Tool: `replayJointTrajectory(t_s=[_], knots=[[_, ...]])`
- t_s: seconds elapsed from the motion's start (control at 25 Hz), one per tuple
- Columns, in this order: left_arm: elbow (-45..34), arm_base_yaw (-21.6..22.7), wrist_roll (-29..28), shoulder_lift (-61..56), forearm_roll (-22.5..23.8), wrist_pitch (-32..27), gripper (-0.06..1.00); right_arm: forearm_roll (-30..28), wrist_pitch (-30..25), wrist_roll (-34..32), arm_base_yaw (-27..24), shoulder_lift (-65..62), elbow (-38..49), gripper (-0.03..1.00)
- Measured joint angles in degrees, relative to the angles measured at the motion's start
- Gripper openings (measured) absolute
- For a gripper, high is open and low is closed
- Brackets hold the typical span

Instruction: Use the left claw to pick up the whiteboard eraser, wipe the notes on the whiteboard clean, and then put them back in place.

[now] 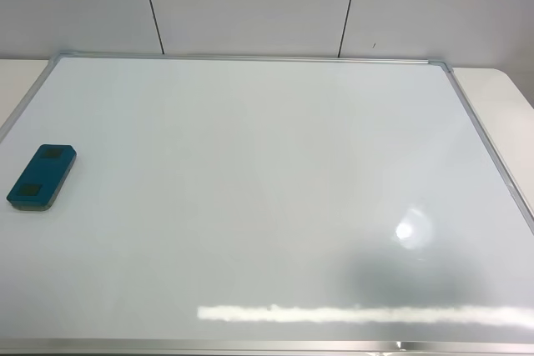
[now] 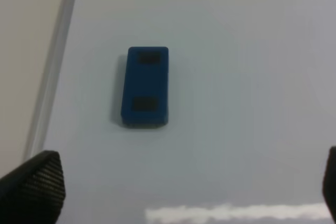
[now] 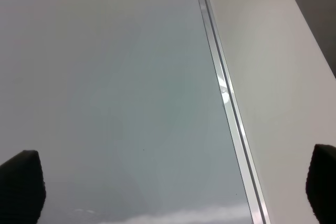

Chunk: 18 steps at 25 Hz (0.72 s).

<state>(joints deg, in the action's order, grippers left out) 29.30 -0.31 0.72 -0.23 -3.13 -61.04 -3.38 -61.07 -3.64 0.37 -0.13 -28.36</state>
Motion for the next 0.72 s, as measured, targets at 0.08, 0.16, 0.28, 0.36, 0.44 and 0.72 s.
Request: replayJointTrajectory(t_s=[0.08, 0.16, 0.28, 0.36, 0.44, 0.72], knots=[[-0.1, -0.3, -0.2, 0.0, 0.2, 0.1, 0.99, 0.0, 0.0, 0.0, 0.0, 0.0, 0.0, 0.99], [-0.1, -0.4, -0.2, 0.0, 0.3, 0.1, 0.99, 0.0, 0.0, 0.0, 0.0, 0.0, 0.0, 0.99], [-0.1, -0.4, -0.2, 0.0, 0.3, 0.1, 0.99, 0.0, 0.0, 0.0, 0.0, 0.0, 0.0, 0.99], [-0.1, -0.4, -0.2, 0.0, 0.3, 0.1, 0.99, 0.0, 0.0, 0.0, 0.0, 0.0, 0.0, 0.99], [-0.1, -0.4, -0.2, 0.0, 0.3, 0.1, 0.99, 0.0, 0.0, 0.0, 0.0, 0.0, 0.0, 0.99], [-0.1, -0.4, -0.2, 0.0, 0.3, 0.1, 0.99, 0.0, 0.0, 0.0, 0.0, 0.0, 0.0, 0.99]])
